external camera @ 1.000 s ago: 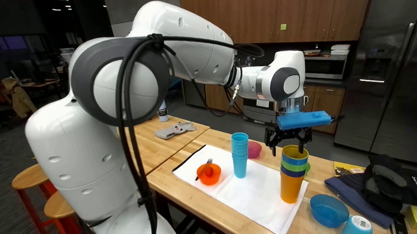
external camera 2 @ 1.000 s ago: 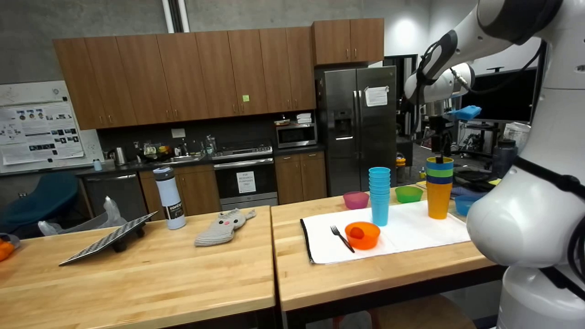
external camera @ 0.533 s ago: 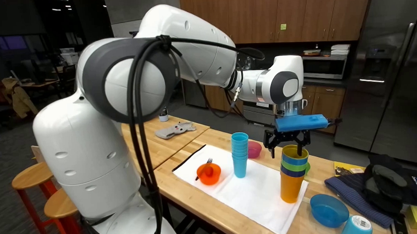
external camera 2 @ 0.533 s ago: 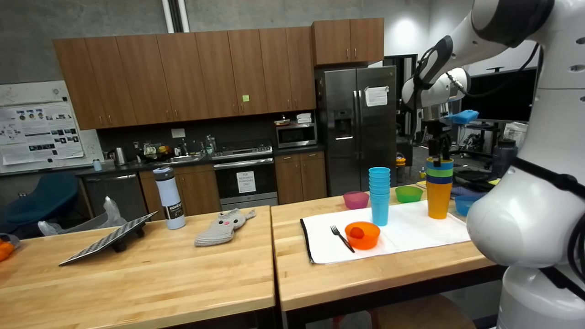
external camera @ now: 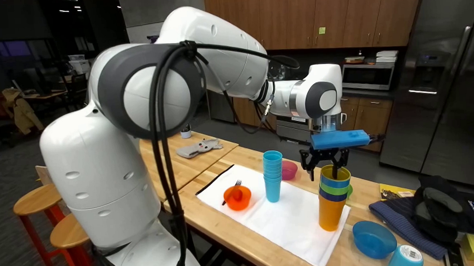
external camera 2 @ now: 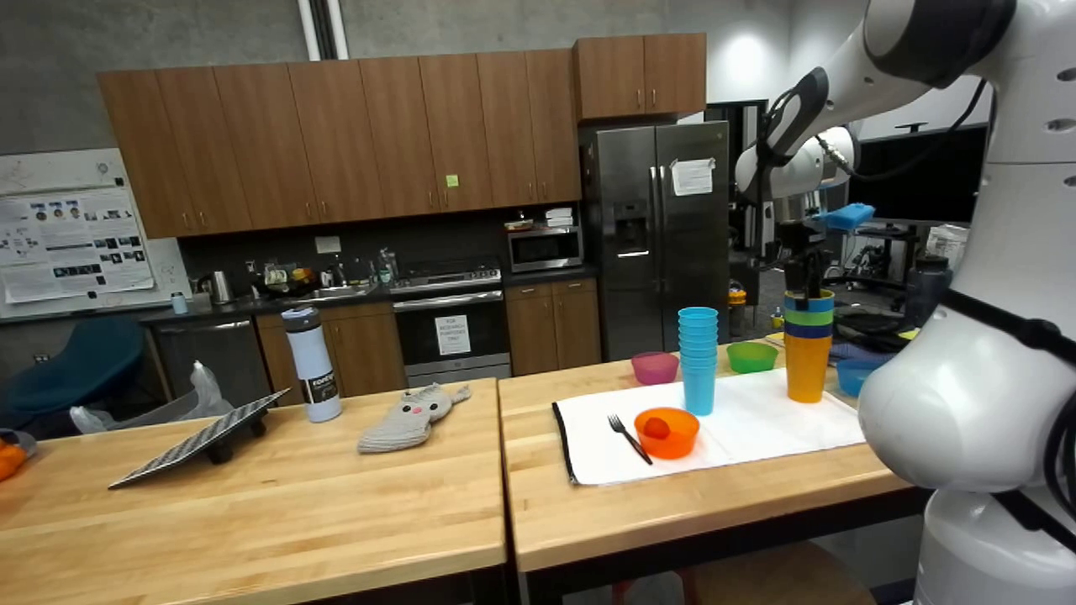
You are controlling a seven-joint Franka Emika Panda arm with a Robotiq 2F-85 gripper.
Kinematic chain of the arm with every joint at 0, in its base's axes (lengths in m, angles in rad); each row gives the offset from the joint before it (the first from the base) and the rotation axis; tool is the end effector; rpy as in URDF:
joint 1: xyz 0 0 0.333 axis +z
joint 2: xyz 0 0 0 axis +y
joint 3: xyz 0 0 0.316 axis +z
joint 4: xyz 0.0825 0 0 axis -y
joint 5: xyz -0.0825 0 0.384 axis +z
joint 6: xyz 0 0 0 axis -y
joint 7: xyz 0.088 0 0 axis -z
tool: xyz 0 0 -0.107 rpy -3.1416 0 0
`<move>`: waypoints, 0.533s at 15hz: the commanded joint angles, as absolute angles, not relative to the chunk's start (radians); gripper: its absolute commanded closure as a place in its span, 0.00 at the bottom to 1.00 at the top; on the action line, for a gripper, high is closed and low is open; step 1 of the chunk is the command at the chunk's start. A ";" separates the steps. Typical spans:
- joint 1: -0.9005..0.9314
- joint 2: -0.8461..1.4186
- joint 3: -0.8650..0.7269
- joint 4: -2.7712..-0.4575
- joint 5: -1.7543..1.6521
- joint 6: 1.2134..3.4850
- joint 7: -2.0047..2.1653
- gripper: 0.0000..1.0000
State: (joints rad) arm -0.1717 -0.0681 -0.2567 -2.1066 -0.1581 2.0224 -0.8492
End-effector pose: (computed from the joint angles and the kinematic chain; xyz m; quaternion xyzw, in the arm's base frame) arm 0.4755 -0.2290 0.4453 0.9680 0.2430 -0.0441 0.0446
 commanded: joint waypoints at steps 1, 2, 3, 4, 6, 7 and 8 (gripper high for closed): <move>-0.183 -0.064 -0.246 -2.096 -0.157 2.033 -0.844 0.58; -0.182 -0.066 -0.245 -2.098 -0.157 2.034 -0.840 0.65; -0.183 -0.065 -0.246 -2.098 -0.157 2.035 -0.842 0.74; -0.183 -0.065 -0.246 -2.098 -0.158 2.037 -0.844 0.81; -0.183 -0.067 -0.246 -2.101 -0.156 2.036 -0.846 0.97; -0.183 -0.069 -0.246 -2.102 -0.160 2.039 -0.846 1.00; -0.182 -0.070 -0.245 -2.104 -0.159 2.039 -0.842 1.00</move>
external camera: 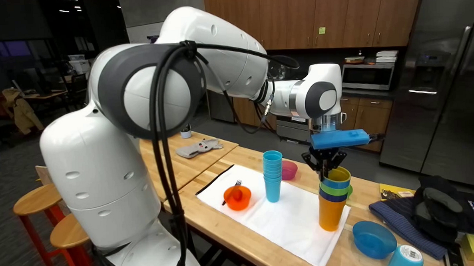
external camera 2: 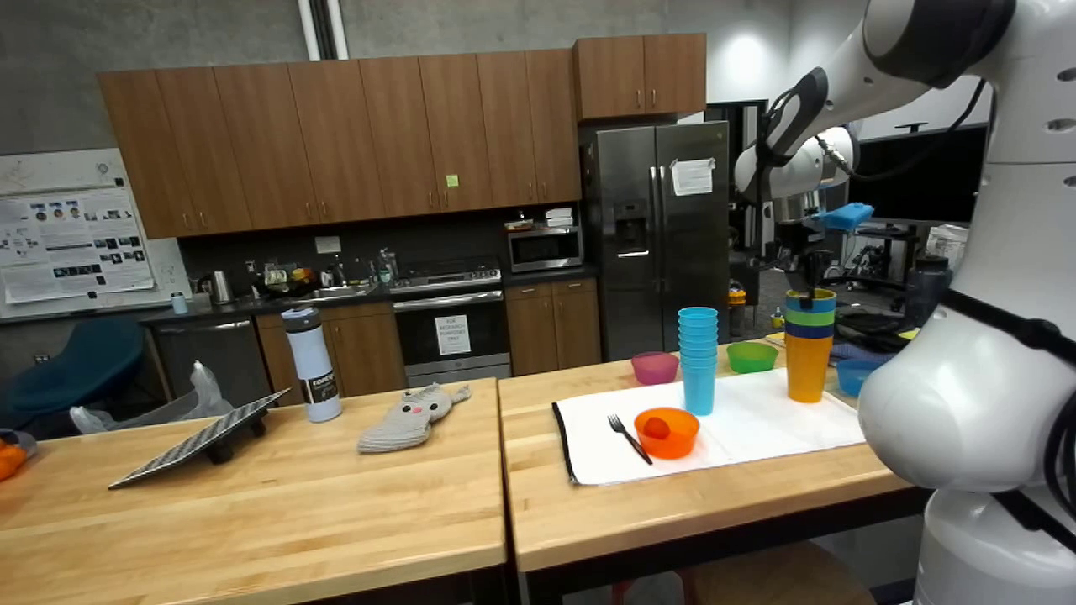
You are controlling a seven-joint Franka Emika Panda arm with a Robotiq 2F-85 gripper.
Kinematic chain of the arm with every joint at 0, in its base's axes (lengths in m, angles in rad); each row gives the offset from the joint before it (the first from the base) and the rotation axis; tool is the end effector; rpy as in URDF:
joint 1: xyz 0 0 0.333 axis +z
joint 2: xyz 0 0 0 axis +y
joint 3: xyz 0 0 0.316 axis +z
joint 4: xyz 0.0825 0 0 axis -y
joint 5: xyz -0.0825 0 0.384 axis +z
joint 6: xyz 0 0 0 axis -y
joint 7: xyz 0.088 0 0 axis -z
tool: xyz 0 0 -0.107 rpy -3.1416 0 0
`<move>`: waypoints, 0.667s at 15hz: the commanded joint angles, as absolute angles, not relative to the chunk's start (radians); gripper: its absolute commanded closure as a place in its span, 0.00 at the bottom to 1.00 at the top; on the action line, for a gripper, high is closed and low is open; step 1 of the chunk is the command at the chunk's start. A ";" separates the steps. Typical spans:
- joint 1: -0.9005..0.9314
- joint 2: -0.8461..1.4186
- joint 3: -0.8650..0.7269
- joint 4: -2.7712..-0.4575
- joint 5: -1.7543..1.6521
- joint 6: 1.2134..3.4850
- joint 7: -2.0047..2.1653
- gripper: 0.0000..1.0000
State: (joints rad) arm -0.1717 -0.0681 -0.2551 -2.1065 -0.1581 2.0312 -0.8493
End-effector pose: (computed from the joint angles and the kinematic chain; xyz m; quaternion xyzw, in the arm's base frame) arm 0.4768 -0.2284 0.4461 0.9678 0.2441 -0.0404 0.0472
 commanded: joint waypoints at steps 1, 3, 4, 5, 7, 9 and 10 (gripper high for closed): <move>-0.183 -0.068 -0.246 -2.102 -0.158 2.040 -0.844 1.00; -0.183 -0.068 -0.246 -2.102 -0.157 2.042 -0.844 0.98; -0.184 -0.068 -0.246 -2.102 -0.158 2.043 -0.846 0.98; -0.183 -0.070 -0.245 -2.104 -0.158 2.041 -0.844 0.98; -0.184 -0.068 -0.247 -2.102 -0.157 2.042 -0.847 0.98; -0.184 -0.070 -0.246 -2.102 -0.159 2.042 -0.845 0.98; -0.184 -0.073 -0.246 -2.100 -0.159 2.039 -0.847 0.98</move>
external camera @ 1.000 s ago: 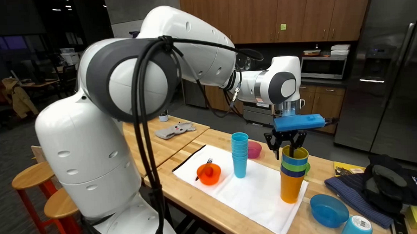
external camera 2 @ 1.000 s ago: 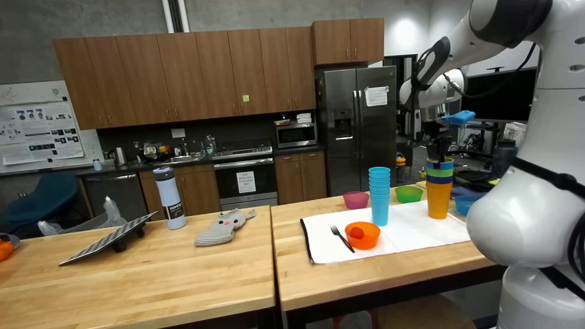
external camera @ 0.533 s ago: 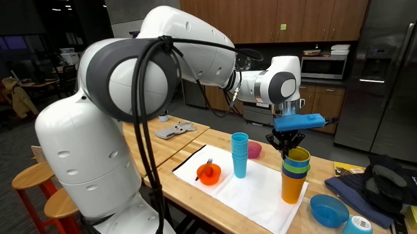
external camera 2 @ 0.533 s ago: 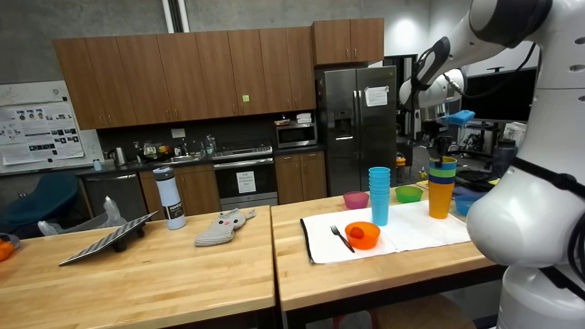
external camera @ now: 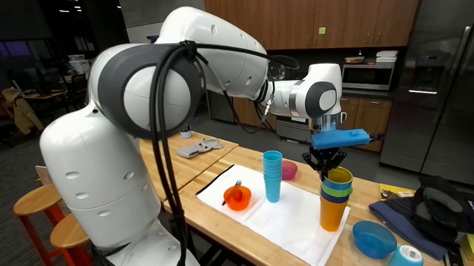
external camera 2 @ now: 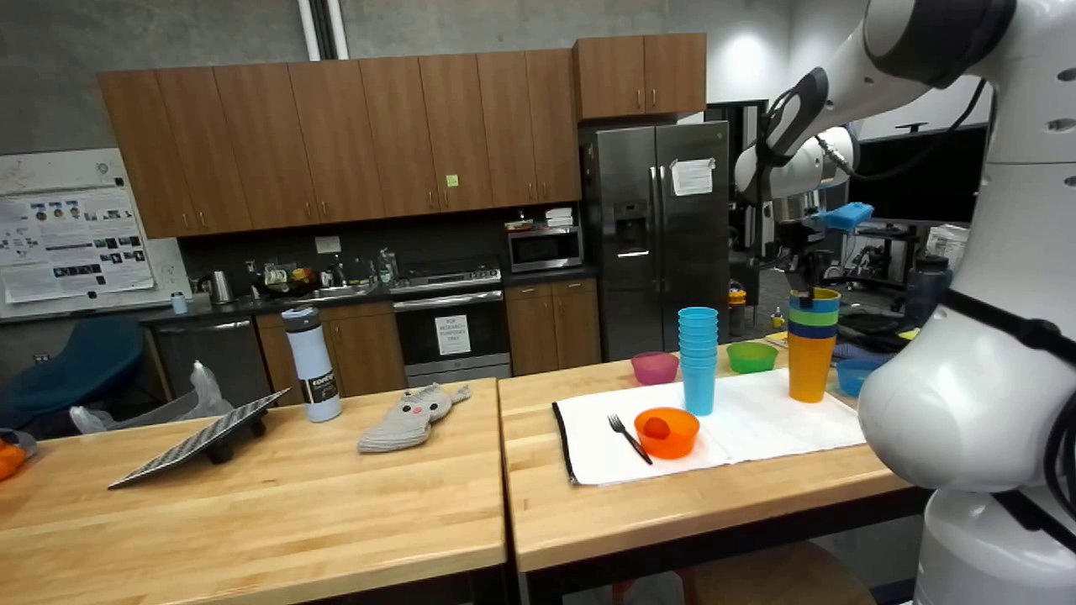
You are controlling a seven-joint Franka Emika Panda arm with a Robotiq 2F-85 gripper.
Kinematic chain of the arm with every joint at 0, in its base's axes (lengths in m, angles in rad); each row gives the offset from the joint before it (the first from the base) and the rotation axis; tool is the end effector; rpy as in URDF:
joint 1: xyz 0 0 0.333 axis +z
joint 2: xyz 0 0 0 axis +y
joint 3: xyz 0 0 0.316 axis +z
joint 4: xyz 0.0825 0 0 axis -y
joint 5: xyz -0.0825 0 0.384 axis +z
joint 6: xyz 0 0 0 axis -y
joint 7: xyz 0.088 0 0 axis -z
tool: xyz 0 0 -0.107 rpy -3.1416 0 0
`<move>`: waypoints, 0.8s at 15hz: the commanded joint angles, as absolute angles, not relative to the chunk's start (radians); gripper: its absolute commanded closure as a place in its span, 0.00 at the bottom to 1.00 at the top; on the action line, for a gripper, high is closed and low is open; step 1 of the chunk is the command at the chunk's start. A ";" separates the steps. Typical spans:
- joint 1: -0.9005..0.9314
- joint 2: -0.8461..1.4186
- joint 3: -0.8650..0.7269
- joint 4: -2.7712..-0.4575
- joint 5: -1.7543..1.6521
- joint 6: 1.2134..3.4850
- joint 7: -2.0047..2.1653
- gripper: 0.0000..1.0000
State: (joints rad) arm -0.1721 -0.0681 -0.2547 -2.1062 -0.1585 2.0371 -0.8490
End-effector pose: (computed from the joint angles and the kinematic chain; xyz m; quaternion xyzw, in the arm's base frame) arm 0.4774 -0.2286 0.4468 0.9677 0.2442 -0.0380 0.0491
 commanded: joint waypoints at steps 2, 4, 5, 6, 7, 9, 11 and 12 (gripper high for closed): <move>-0.185 -0.080 -0.246 -2.099 -0.167 2.038 -0.841 0.98; -0.185 -0.084 -0.245 -2.095 -0.170 2.032 -0.839 0.98; -0.185 -0.086 -0.245 -2.094 -0.174 2.030 -0.837 0.98; -0.186 -0.090 -0.245 -2.093 -0.177 2.029 -0.837 0.98; -0.186 -0.094 -0.245 -2.091 -0.177 2.027 -0.839 0.98; -0.187 -0.101 -0.246 -2.088 -0.179 2.026 -0.840 0.98; -0.188 -0.108 -0.246 -2.085 -0.182 2.027 -0.841 0.98; -0.188 -0.111 -0.246 -2.083 -0.183 2.028 -0.842 0.98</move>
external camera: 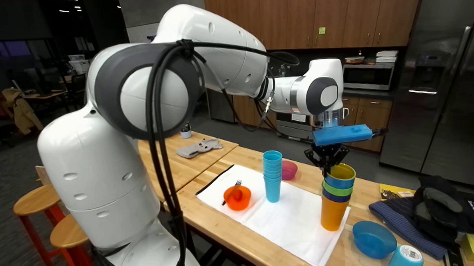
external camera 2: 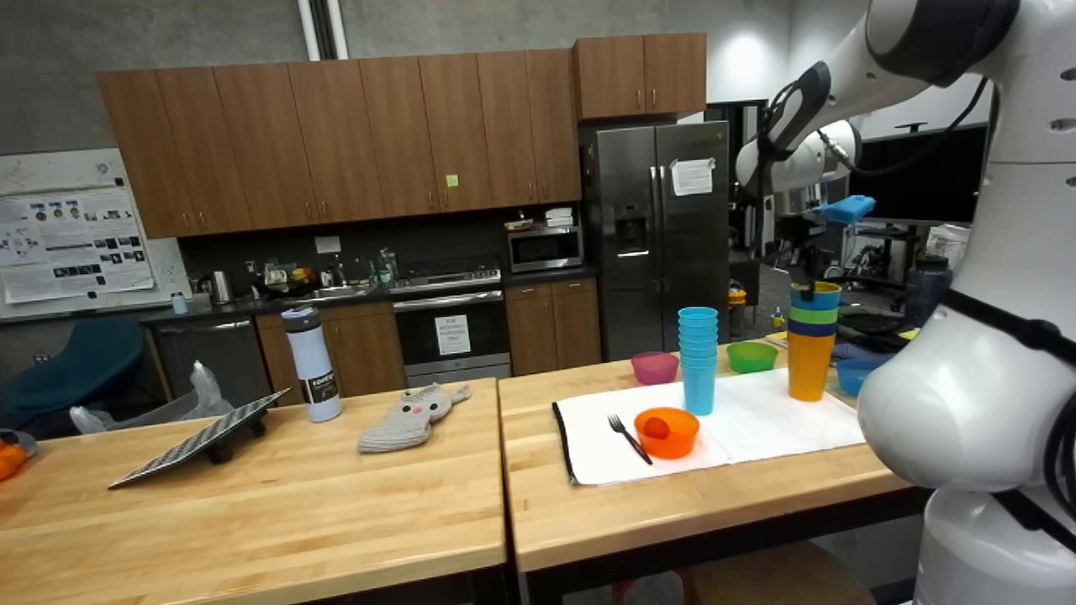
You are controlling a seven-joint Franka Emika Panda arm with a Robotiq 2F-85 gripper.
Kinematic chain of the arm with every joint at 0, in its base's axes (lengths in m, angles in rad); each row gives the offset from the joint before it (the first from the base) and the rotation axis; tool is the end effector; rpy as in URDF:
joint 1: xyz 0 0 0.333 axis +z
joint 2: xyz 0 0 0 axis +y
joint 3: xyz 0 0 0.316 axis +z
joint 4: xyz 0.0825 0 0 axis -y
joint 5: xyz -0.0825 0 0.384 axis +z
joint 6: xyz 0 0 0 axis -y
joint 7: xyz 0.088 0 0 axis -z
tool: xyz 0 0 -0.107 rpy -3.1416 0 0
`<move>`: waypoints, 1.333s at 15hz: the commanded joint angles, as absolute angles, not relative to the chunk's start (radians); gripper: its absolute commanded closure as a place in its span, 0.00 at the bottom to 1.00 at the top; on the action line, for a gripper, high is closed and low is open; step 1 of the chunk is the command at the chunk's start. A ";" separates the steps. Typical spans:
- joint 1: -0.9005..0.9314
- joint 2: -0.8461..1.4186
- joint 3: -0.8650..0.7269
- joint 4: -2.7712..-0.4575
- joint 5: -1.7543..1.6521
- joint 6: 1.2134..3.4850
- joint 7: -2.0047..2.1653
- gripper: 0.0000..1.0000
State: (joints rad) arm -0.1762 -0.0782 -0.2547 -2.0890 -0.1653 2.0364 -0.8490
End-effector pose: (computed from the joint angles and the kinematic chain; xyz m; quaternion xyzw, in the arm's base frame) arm 0.4782 -0.2323 0.4600 0.9679 0.2426 -0.0289 0.0587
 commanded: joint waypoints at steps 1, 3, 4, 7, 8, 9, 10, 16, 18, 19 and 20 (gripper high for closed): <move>-0.187 -0.116 -0.246 -2.083 -0.184 2.028 -0.842 0.98; -0.187 -0.123 -0.247 -2.078 -0.182 2.026 -0.845 0.98; -0.186 -0.129 -0.247 -2.076 -0.183 2.026 -0.845 0.98; -0.186 -0.146 -0.250 -2.063 -0.176 2.022 -0.852 0.98; -0.186 -0.151 -0.251 -2.058 -0.175 2.021 -0.855 0.98; -0.185 -0.158 -0.250 -2.056 -0.174 2.023 -0.851 0.98; -0.185 -0.166 -0.252 -2.046 -0.173 2.018 -0.855 0.98; -0.179 -0.218 -0.254 -2.020 -0.169 2.025 -0.859 0.98; -0.176 -0.228 -0.256 -2.010 -0.166 2.021 -0.864 0.98; -0.174 -0.237 -0.255 -2.008 -0.165 2.020 -0.861 0.98; -0.173 -0.240 -0.258 -2.003 -0.165 2.022 -0.869 0.98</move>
State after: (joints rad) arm -0.1759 -0.2127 -0.2560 -2.0185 -0.1671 2.0344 -0.8522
